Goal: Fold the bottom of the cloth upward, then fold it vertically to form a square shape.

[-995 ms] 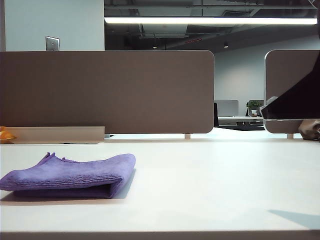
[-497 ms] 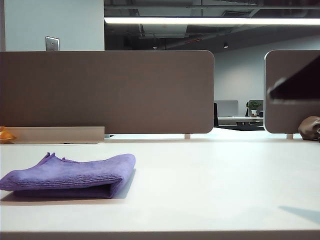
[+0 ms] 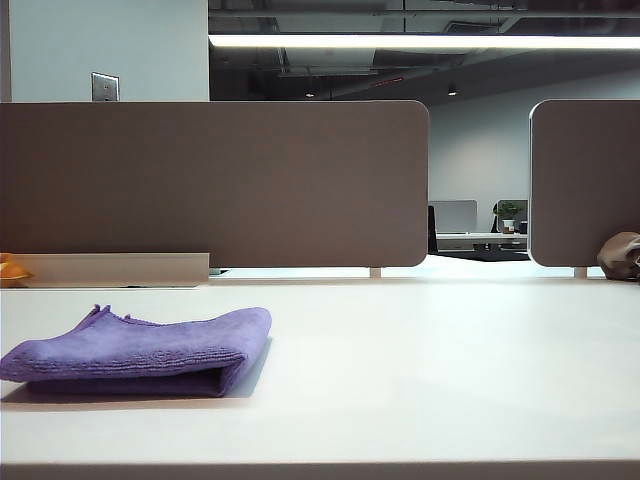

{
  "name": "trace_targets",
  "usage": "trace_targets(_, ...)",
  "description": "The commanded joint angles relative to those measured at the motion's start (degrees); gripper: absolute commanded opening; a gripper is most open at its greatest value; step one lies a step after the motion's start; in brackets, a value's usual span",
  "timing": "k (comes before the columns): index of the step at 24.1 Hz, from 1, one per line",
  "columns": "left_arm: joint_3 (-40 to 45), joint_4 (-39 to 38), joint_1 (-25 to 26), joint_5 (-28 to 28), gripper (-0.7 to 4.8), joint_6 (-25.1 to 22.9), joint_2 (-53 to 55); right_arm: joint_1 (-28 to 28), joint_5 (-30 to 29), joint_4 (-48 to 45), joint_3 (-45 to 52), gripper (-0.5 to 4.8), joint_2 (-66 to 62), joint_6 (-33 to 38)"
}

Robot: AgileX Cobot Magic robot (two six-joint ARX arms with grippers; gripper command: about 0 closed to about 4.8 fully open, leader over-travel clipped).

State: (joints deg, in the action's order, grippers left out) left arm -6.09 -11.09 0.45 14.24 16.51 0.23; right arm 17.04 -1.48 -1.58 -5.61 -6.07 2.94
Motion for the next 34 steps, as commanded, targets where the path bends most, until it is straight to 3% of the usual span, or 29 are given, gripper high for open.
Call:
trace_targets(1, 0.26, 0.63, 0.00, -0.09, -0.05, -0.04, 0.09, -3.02, 0.07, -0.72, -0.20, -0.01, 2.91, -0.15)
trace_targets(7, 3.17, 0.39, 0.00, -0.07, -0.05, -0.04, 0.09, -6.86, 0.04, -1.68, 0.55, -0.01, 5.95, -0.13)
trace_targets(15, 5.25, 0.94, -0.02, -0.09, -0.05, -0.04, 0.07, -6.82, 0.07, -1.55, 5.25, -0.01, 5.95, -0.15)
trace_targets(17, 5.27, 0.94, -0.02, -0.09, -0.05, -0.04, 0.07, -6.84, 0.07, 4.31, 5.57, -0.01, 5.95, -0.15)
trace_targets(23, 5.25, 0.92, -0.02, -0.09, -0.05, -0.04, 0.07, -6.84, 0.04, 9.14, 5.57, 0.00, 5.95, -0.15)
trace_targets(34, 5.25, 0.83, -0.04, -0.09, -0.05, -0.04, 0.07, -6.84, 0.02, 9.51, 5.55, -0.01, 5.95, -0.15)
